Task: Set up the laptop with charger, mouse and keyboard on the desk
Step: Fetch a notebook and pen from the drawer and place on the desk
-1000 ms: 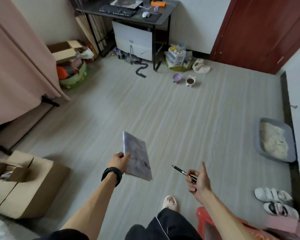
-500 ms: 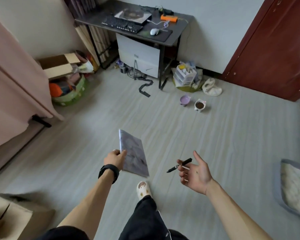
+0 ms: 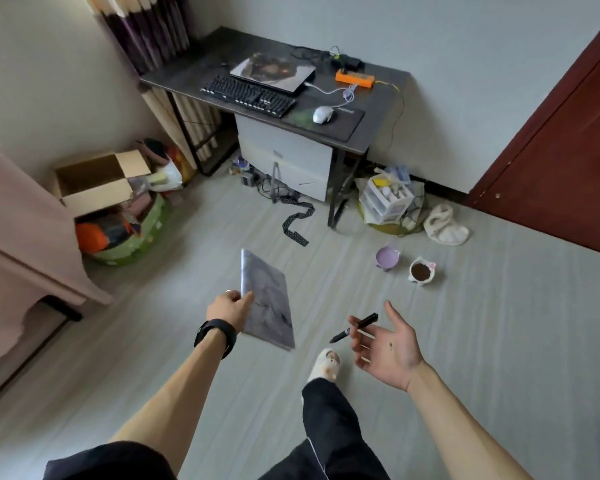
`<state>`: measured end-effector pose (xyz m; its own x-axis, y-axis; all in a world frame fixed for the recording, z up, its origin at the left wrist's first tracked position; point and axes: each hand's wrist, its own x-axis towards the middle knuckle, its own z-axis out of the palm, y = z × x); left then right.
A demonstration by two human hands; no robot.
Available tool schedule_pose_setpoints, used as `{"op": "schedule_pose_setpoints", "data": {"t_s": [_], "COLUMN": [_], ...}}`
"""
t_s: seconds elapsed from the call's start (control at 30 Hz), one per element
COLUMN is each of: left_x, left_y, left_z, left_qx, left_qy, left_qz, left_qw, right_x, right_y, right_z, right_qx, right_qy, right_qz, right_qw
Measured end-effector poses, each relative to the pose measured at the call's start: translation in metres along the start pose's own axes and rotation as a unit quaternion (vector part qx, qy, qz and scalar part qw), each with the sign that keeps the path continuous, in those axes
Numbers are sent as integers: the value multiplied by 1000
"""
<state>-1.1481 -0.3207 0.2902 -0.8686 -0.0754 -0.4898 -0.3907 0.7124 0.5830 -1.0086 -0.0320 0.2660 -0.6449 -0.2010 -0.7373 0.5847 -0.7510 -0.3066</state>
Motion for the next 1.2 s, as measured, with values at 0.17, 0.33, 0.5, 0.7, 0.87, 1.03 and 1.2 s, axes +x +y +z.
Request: {"op": "schedule_pose_setpoints", "data": {"t_s": [0.17, 0.33, 0.5, 0.7, 0.87, 1.03, 1.2], "left_x": [108, 192, 276, 405, 530, 629, 737], "left_y": [59, 120, 171, 211, 260, 307, 341], "left_z": [-12, -47, -74, -102, -156, -228, -298], "left_qx": [-12, -34, -48, -44, -51, -54, -68], "left_qy": [18, 50, 69, 67, 60, 93, 119], "left_qz": [-31, -51, -55, -55, -31, -17, -18], "left_qw": [999, 997, 995, 995, 996, 994, 990], "right_x": [94, 169, 237, 331, 423, 501, 594], "right_y": [-104, -196, -271, -344, -408, -464, -523], "right_z": [44, 101, 149, 205, 278, 359, 449], "right_qx": [-25, -79, -115, -135, -147, -155, -148], "right_qy": [-22, -11, 1, 22, 87, 110, 53], "right_qz": [28, 36, 36, 18, -39, -63, -29], "right_qw": [999, 996, 993, 991, 984, 980, 987]}}
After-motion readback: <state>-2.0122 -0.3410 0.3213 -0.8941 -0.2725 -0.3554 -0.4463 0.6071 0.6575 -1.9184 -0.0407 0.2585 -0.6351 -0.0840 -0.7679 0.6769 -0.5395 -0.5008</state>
